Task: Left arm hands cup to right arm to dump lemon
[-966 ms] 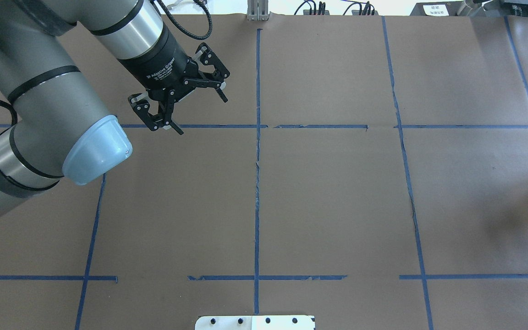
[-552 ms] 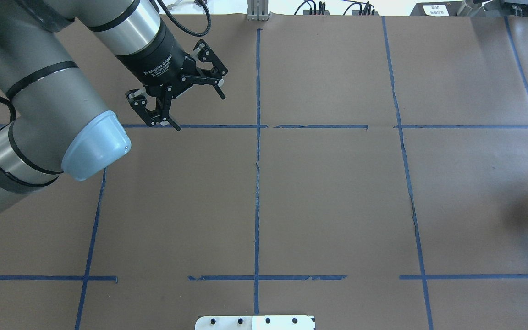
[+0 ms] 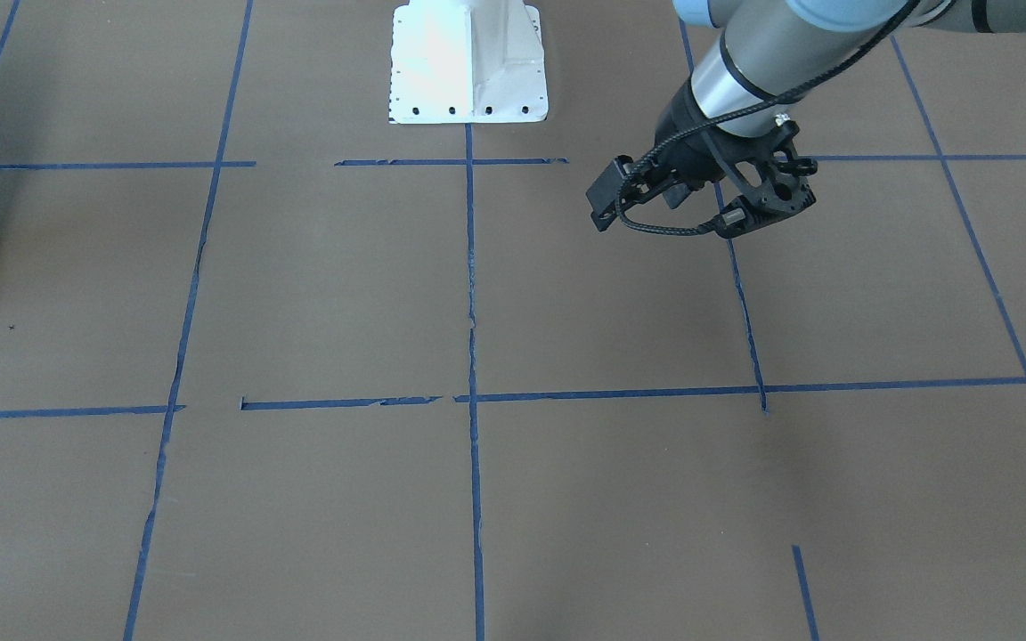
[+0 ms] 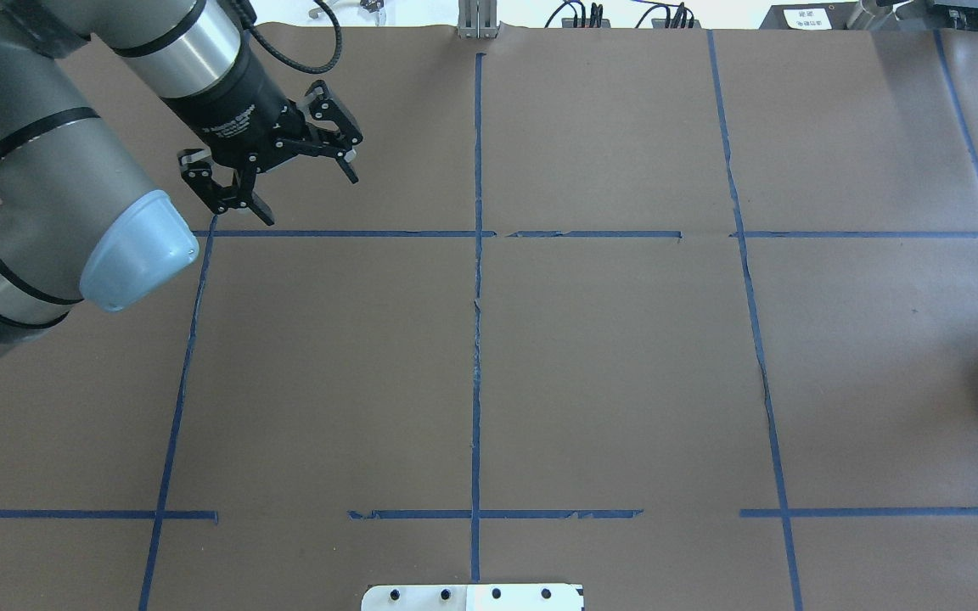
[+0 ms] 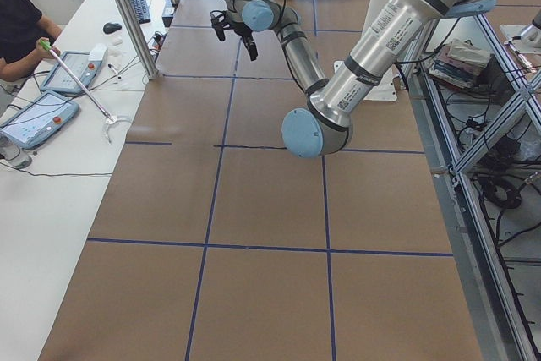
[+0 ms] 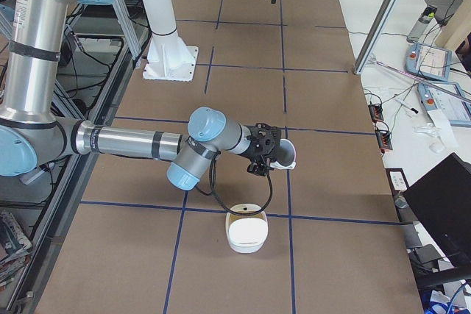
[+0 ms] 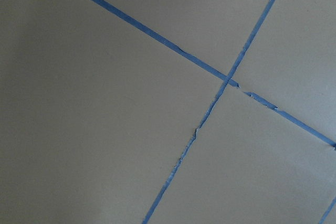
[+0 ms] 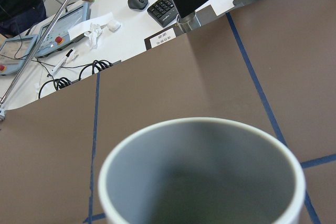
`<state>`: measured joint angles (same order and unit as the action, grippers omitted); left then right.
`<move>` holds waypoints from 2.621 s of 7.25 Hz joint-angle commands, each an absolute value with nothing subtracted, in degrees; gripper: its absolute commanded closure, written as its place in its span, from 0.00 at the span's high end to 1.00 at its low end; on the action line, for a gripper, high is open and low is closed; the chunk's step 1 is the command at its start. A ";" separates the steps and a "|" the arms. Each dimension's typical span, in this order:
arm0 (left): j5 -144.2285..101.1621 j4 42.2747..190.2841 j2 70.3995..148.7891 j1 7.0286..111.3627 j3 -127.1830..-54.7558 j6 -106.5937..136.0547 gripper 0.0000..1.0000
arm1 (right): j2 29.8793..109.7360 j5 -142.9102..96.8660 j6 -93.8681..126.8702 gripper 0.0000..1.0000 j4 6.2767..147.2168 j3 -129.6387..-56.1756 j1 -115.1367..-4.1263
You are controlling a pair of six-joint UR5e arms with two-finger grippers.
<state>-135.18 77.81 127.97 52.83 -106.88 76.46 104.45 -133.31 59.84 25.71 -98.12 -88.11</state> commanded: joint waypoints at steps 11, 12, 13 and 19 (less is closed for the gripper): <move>-135.62 77.17 126.21 55.81 -107.93 73.12 1.00 | 105.91 -125.16 106.16 0.24 -27.77 -72.86 -88.07; -135.62 77.08 126.21 55.81 -108.28 73.30 1.00 | 105.30 -124.20 109.48 0.25 -28.38 -72.86 -88.07; -135.62 75.60 126.38 55.81 -108.80 73.30 1.00 | 104.68 -123.67 115.43 0.26 -29.61 -72.86 -88.07; -135.62 74.27 126.39 55.81 -110.39 73.48 1.00 | 103.18 -120.77 143.05 0.30 -36.02 -72.34 -88.07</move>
<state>-135.67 74.61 126.39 55.81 -110.10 73.44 103.40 -121.36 137.81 -34.98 -72.59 -88.07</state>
